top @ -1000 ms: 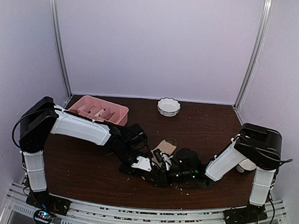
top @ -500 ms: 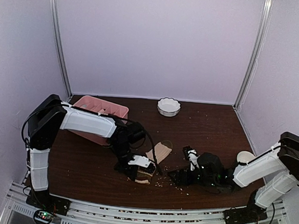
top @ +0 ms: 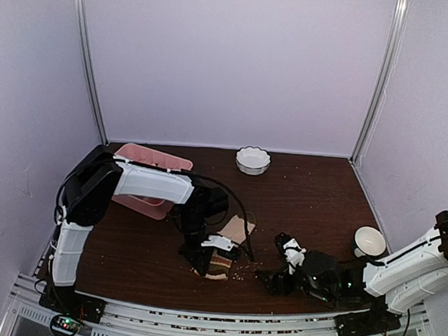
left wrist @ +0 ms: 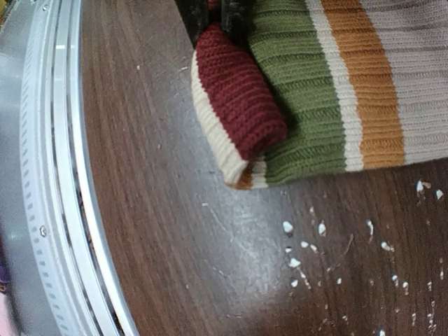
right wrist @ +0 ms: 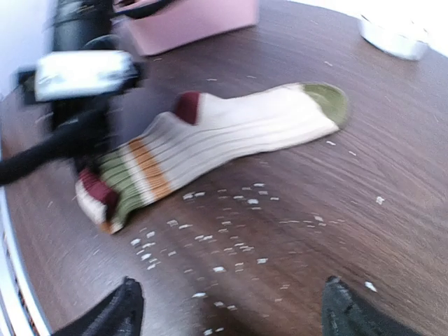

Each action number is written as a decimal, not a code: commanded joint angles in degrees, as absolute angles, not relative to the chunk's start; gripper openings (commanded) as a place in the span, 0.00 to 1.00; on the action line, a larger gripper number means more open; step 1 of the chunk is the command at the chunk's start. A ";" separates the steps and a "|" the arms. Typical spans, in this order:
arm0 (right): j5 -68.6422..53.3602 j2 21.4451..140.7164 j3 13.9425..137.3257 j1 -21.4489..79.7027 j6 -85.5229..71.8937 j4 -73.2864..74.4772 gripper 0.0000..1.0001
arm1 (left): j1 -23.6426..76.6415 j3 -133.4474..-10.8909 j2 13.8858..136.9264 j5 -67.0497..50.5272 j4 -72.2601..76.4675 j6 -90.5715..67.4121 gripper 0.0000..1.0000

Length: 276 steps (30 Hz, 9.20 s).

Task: Roll the socks
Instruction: Roll the sock at the center of the board.

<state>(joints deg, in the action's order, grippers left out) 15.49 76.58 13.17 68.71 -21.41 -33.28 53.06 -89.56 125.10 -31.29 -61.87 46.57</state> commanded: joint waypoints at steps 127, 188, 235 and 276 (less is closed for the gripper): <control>39.70 87.15 5.51 73.26 -24.05 -53.43 0.99 | 46.83 -95.49 135.20 -41.95 -79.70 46.92 0.01; -17.40 112.57 40.98 63.15 1.38 -22.89 0.00 | 43.99 -66.37 101.90 -32.18 -31.37 36.72 0.61; -28.61 118.69 39.71 54.48 -16.96 -24.85 0.07 | 51.04 -60.85 105.91 -20.36 -26.68 47.77 0.02; 19.61 67.53 13.97 55.83 -18.74 -45.04 0.99 | 44.33 -95.66 134.93 -44.92 -71.96 45.99 0.00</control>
<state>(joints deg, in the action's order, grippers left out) 22.57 70.76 15.42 56.01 -23.49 -48.86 47.24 -91.94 129.56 -41.69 -67.53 48.34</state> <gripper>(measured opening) 0.995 0.031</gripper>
